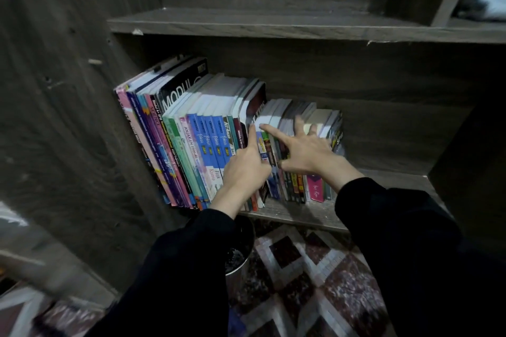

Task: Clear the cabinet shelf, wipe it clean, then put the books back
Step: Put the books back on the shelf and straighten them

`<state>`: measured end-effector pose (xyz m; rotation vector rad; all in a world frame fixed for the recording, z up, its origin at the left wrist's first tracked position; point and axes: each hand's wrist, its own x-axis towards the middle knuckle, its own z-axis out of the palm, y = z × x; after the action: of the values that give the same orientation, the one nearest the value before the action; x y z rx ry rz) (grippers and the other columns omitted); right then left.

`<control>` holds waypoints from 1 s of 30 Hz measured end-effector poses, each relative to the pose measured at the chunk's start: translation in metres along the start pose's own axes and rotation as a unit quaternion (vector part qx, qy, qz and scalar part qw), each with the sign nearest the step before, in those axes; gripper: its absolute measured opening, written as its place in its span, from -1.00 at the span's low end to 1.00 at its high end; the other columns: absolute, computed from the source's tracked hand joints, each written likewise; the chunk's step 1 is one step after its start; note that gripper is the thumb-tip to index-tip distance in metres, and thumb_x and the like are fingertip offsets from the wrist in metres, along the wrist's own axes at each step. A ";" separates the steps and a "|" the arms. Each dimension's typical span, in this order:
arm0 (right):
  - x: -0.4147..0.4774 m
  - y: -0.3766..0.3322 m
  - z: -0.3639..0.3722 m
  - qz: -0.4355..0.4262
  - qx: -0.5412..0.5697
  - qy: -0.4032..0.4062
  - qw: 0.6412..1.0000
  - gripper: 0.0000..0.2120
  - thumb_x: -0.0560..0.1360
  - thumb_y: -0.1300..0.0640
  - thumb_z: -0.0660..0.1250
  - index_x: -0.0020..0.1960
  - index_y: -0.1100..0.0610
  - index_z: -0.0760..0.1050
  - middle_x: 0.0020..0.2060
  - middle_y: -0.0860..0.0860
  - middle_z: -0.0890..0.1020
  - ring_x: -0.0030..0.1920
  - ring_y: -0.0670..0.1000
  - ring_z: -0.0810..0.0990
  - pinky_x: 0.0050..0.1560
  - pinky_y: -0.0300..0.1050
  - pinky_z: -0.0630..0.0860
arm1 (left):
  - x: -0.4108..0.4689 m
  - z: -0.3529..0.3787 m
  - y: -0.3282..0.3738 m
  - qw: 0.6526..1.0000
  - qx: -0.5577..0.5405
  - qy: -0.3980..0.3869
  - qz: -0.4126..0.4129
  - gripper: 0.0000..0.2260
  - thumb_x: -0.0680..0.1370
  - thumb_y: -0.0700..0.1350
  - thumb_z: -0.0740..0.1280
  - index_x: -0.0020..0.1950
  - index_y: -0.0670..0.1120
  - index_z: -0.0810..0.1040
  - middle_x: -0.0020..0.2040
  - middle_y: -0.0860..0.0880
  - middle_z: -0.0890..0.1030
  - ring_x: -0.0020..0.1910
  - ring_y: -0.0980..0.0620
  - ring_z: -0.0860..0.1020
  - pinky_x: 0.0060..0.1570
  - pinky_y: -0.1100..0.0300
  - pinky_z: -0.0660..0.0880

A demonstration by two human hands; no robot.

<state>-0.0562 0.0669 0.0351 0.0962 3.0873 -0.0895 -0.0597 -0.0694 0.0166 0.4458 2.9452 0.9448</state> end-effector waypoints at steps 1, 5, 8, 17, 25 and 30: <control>0.001 0.000 0.000 0.000 -0.004 0.002 1.000 -0.14 0.45 -0.04 0.30 0.42 -0.45 -0.26 0.53 0.21 -0.22 0.48 0.43 -0.08 0.34 0.49 0.14 | 0.000 -0.001 -0.001 1.000 0.003 -0.006 -0.001 -0.20 0.53 -0.22 0.27 0.57 0.03 -0.22 -0.38 -0.01 0.44 -0.47 0.06 0.40 -0.53 0.22 0.26; 0.003 0.001 0.002 -0.006 -0.024 0.005 1.000 -0.13 0.47 -0.07 0.30 0.39 -0.48 -0.31 0.52 0.25 -0.18 0.46 0.45 -0.04 0.33 0.47 0.21 | 0.002 -0.001 -0.002 0.999 0.013 -0.034 -0.011 -0.18 0.53 -0.20 0.27 0.56 0.06 -0.24 -0.36 -0.02 0.44 -0.47 0.06 0.38 -0.52 0.20 0.28; 0.009 0.000 -0.003 -0.019 -0.061 -0.006 0.998 -0.11 0.48 -0.09 0.30 0.37 -0.47 -0.37 0.51 0.32 -0.10 0.43 0.48 0.08 0.27 0.36 0.38 | 0.002 -0.001 -0.002 0.999 0.020 -0.037 -0.012 -0.19 0.54 -0.20 0.25 0.56 0.08 -0.26 -0.38 -0.01 0.41 -0.48 0.06 0.36 -0.53 0.21 0.24; 0.013 0.004 -0.007 -0.041 -0.101 -0.004 0.994 -0.17 0.48 -0.18 0.28 0.46 -0.37 -0.30 0.46 0.40 0.08 0.33 0.38 0.36 0.32 0.24 0.34 | -0.002 0.004 -0.002 0.998 0.058 0.003 -0.014 -0.22 0.55 -0.18 0.25 0.56 0.08 -0.23 -0.34 -0.01 0.45 -0.42 0.05 0.43 -0.47 0.20 0.36; -0.007 0.021 -0.003 -0.031 -0.079 0.016 0.996 -0.14 0.51 -0.11 0.31 0.45 -0.37 -0.31 0.52 0.31 -0.07 0.45 0.42 0.13 0.33 0.19 0.32 | -0.004 0.013 -0.002 0.998 0.052 0.046 0.002 -0.29 0.53 -0.25 0.23 0.56 -0.01 -0.10 -0.39 -0.02 0.43 -0.45 0.03 0.43 -0.48 0.18 0.35; -0.015 0.031 -0.001 -0.027 -0.058 0.019 0.998 -0.12 0.50 -0.08 0.33 0.44 -0.38 -0.32 0.52 0.27 -0.13 0.47 0.40 0.05 0.33 0.21 0.32 | -0.037 0.027 -0.016 0.985 0.017 0.161 0.066 -0.71 0.60 -0.17 0.19 0.31 -0.09 0.28 -0.02 -0.09 0.47 -0.22 -0.02 0.50 -0.33 0.19 0.34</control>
<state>-0.0392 0.0969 0.0352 0.0112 3.1239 0.0903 -0.0253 -0.0767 -0.0175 0.5438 3.2598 1.0771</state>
